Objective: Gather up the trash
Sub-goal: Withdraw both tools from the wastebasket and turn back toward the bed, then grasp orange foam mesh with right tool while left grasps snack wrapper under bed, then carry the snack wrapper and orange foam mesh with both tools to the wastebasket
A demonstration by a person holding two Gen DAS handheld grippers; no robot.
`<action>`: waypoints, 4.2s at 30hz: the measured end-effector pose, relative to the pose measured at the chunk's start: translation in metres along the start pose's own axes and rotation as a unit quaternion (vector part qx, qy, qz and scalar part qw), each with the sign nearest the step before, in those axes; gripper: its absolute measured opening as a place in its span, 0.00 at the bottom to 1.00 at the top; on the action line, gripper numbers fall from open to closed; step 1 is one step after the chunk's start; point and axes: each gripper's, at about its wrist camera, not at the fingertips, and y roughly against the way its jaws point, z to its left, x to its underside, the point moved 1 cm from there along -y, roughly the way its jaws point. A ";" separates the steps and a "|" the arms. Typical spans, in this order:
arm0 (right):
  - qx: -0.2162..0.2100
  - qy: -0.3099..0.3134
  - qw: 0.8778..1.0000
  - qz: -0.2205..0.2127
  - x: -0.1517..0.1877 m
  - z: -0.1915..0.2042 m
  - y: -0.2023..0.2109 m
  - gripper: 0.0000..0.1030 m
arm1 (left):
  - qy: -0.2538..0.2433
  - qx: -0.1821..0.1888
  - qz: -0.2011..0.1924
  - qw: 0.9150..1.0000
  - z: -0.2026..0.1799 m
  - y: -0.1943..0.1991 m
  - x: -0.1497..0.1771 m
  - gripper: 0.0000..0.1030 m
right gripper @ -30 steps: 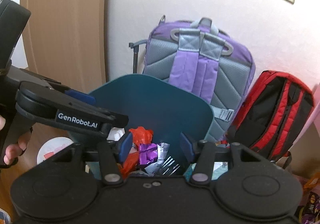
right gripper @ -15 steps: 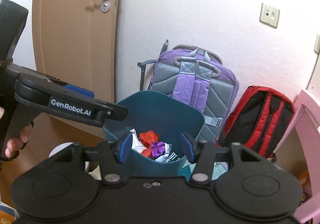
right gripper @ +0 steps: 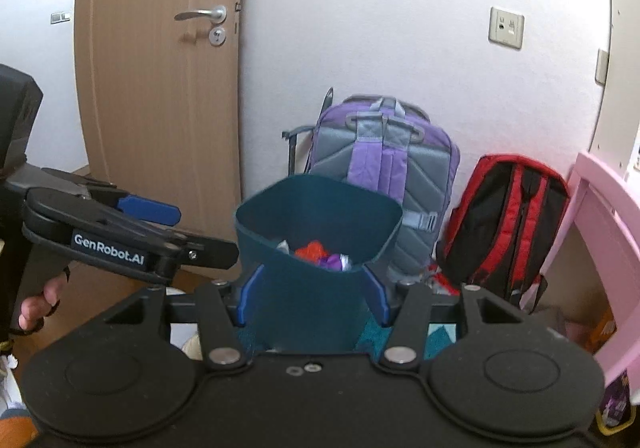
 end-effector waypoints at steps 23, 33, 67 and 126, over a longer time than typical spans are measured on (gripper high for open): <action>-0.014 -0.192 0.941 0.277 0.308 -0.045 -0.167 0.52 | 0.040 -0.028 0.188 0.981 0.027 -0.189 0.228 1.00; -0.079 -0.103 0.896 0.425 0.421 -0.024 -0.276 0.52 | 0.039 -0.065 0.257 0.963 0.050 -0.322 0.305 1.00; -0.219 0.180 0.847 0.451 0.633 0.036 -0.331 0.53 | -0.086 -0.107 0.259 0.956 0.032 -0.558 0.461 0.85; 0.009 -0.028 0.993 0.112 0.213 -0.011 -0.116 0.08 | 0.008 -0.063 0.092 0.994 0.006 -0.166 0.194 0.30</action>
